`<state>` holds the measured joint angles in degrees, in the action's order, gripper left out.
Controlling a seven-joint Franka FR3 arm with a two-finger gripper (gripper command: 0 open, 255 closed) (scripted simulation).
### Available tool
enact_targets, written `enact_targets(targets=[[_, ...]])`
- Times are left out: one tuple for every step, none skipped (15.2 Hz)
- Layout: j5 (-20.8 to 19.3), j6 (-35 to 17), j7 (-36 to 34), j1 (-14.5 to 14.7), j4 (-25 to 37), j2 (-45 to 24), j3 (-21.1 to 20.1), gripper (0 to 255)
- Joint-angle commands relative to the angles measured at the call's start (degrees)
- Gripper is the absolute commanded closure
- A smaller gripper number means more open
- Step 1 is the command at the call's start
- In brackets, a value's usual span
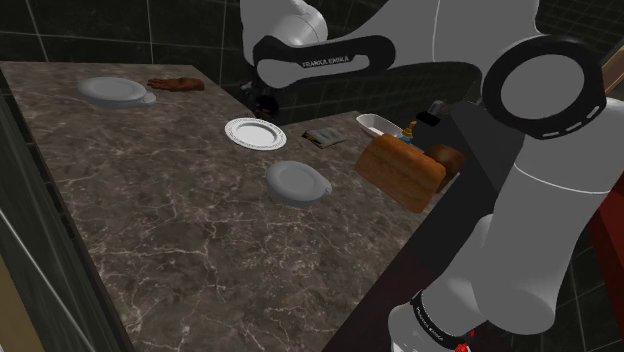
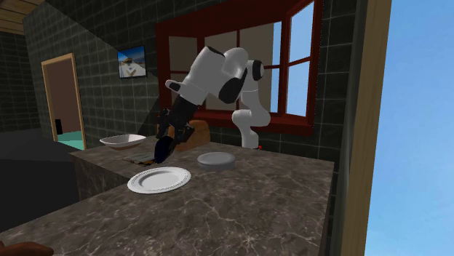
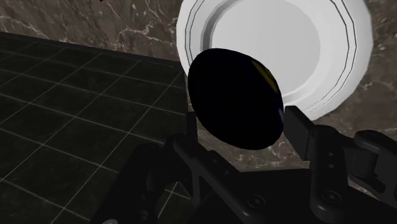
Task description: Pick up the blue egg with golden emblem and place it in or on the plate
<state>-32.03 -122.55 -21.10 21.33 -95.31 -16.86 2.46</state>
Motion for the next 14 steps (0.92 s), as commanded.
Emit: enact_targets(targets=[[-0.4,-1.6,-0.3,-0.4,-1.9,0.4,0.2,255],[-0.6,-2.2,-0.7,-0.4,-2.4,0.2,0.3,255],[-0.8,-2.8,-1.0,-0.4,-2.8,0.0,0.4,255],[-1.0,-3.4,-1.4,-0.4,-3.2,-0.2,0.4,255],[-1.2,-3.9,-1.8,-0.4,-3.6,-0.5,0.5,255],[-1.4,-4.5,-2.2,-0.4,-4.0,-0.7,0.5,255],[-1.6,-5.1,-2.5,-0.4,-4.3,-1.0,0.6,255],[-1.9,-5.6,-2.9,-0.4,-4.7,-1.3,0.6,255],[-2.1,-6.2,-3.3,-0.4,-5.0,-1.6,0.7,255],[-2.3,-6.7,-3.7,-0.3,-5.4,-1.9,0.8,255],[-2.6,-7.3,-4.1,-0.3,-5.7,-2.2,0.9,255],[-2.8,-7.8,-4.4,-0.3,-6.0,-2.5,0.9,255],[-3.1,-8.3,-4.8,-0.3,-6.3,-2.8,1.0,255],[-3.3,-8.9,-5.2,-0.3,-6.5,-3.1,1.1,255]])
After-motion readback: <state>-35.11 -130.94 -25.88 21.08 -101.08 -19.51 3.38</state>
